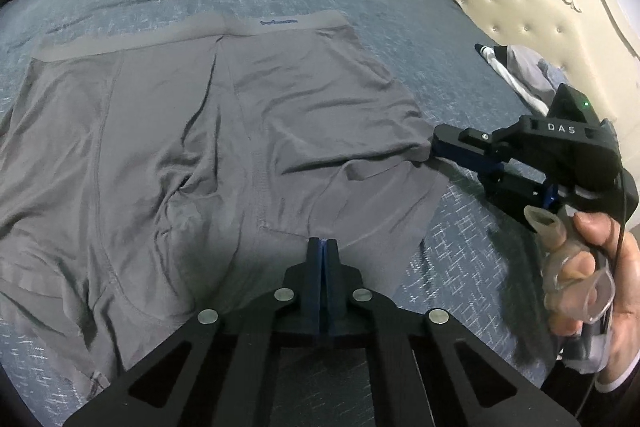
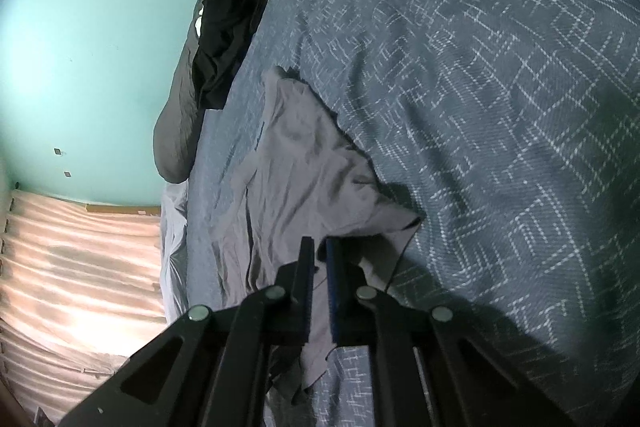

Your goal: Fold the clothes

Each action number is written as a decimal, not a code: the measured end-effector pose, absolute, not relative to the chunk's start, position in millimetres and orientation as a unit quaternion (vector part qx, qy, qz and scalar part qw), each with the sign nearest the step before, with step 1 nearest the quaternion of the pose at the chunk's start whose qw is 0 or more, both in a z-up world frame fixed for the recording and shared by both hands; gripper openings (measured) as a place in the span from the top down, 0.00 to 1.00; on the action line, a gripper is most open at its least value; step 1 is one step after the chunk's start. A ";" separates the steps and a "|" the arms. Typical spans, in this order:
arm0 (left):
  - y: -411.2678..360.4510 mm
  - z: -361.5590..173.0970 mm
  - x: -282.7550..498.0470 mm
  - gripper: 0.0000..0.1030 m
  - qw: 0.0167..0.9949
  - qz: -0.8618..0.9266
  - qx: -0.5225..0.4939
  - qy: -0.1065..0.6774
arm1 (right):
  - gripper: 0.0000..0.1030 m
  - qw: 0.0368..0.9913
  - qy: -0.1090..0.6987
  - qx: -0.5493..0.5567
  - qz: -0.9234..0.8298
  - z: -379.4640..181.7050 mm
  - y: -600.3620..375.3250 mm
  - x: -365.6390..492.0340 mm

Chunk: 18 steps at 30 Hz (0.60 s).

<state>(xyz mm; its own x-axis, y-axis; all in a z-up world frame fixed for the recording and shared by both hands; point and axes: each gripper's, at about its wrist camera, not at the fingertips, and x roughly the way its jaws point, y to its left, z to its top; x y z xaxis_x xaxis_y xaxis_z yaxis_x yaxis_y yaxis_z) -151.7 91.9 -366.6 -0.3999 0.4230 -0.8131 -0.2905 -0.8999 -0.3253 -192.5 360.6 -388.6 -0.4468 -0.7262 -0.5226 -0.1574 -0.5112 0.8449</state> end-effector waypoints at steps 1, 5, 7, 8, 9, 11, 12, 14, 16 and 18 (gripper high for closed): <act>90.2 -366.0 -150.9 1.00 0.212 0.836 -0.502 -0.066 | 0.94 0.197 -0.454 0.487 -0.720 -388.5 361.3 -192.0; 87.7 -361.6 -150.0 1.00 0.214 0.839 -0.496 -0.069 | 0.94 0.196 -0.454 0.484 -0.722 -387.2 362.8 -190.4; 87.8 -358.7 -149.0 1.00 0.215 0.841 -0.492 -0.070 | 0.94 0.195 -0.454 0.484 -0.722 -386.7 362.8 -190.6; 89.5 -357.3 -148.9 1.00 0.217 0.841 -0.491 -0.067 | 0.94 0.193 -0.454 0.485 -0.722 -386.9 363.5 -190.7; 92.0 -356.6 -149.2 1.00 0.217 0.841 -0.491 -0.061 | 0.94 0.192 -0.455 0.485 -0.721 -387.4 364.3 -190.8; 98.9 -357.3 -149.8 1.00 0.218 0.841 -0.493 -0.048 | 0.95 0.191 -0.458 0.487 -0.719 -388.6 365.7 -191.0; 101.3 -357.7 -150.4 0.97 0.215 0.842 -0.492 -0.043 | 0.94 0.191 -0.459 0.489 -0.717 -389.3 366.1 -191.3; 107.5 -360.7 -152.1 0.88 0.207 0.844 -0.494 -0.027 | 0.94 0.192 -0.463 0.491 -0.712 -391.0 366.0 -191.1; 107.9 -363.4 -153.1 0.73 0.207 0.843 -0.495 -0.026 | 0.94 0.192 -0.465 0.494 -0.709 -392.3 365.7 -190.5; 108.3 -366.1 -154.1 0.72 0.207 0.842 -0.497 -0.026 | 0.93 0.193 -0.467 0.493 -0.708 -392.3 366.6 -190.3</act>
<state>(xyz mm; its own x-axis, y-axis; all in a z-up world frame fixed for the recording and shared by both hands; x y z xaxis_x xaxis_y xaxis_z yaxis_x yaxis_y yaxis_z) -154.1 108.3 -366.1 -0.4202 0.3744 -0.8266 -0.3229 -0.9130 -0.2494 -190.3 366.6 -392.3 -0.4385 -0.7348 -0.5174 -0.1876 -0.4882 0.8523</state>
